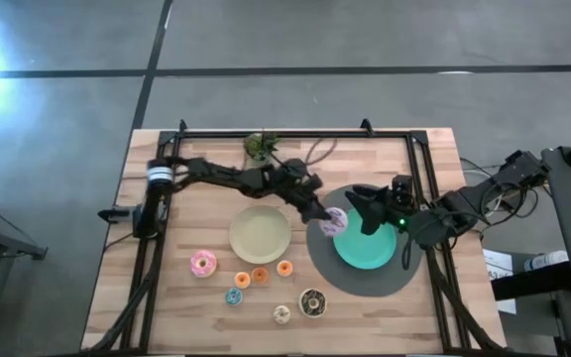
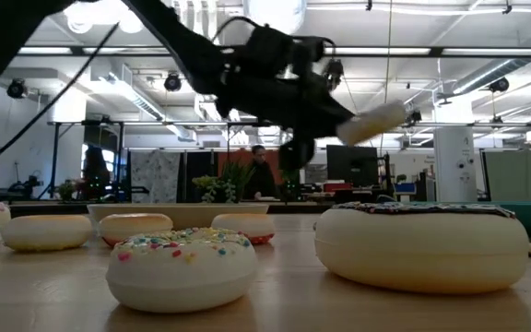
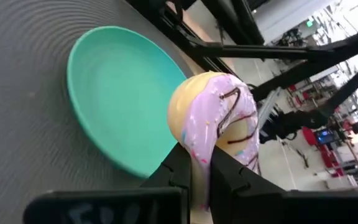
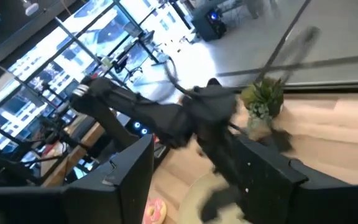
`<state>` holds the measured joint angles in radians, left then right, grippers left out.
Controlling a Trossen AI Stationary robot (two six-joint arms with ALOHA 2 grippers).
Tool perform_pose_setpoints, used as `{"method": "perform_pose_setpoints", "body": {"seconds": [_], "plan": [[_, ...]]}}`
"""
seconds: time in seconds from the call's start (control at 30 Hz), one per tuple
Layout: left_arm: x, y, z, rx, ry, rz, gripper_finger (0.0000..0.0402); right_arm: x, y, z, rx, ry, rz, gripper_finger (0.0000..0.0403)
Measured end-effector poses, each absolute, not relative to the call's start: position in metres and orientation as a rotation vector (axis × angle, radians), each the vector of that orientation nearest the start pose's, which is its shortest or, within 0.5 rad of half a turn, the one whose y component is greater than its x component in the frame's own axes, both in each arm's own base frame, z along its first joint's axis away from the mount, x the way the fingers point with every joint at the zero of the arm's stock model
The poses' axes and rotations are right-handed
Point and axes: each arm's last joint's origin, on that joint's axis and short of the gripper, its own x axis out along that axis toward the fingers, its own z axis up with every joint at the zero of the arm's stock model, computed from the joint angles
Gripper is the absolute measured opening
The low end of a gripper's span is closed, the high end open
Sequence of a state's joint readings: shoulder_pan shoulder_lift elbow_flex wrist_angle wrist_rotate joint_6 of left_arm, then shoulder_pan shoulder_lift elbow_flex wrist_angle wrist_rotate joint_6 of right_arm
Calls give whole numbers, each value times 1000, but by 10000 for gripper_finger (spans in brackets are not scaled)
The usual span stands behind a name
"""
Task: Pick & Place donuts
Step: Put the big violet donut on the green plate
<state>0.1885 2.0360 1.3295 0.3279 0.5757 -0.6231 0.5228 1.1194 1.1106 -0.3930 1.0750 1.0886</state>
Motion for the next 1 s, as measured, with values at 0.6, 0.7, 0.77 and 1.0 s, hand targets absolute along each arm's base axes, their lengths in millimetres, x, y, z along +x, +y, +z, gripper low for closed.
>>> {"method": "perform_pose_setpoints", "body": {"seconds": [0.6,0.7,0.77,1.0], "plan": [[526,67,153,-721,700,-104,82,207,91,370,744,-27,-623,208],[525,68,148,-724,756,-89,97,207,91,370,740,-23,-620,208],[523,68,150,-718,773,-78,105,207,91,369,735,-19,-618,208],[519,67,170,-655,739,-64,116,203,89,368,718,4,-627,208]]}}
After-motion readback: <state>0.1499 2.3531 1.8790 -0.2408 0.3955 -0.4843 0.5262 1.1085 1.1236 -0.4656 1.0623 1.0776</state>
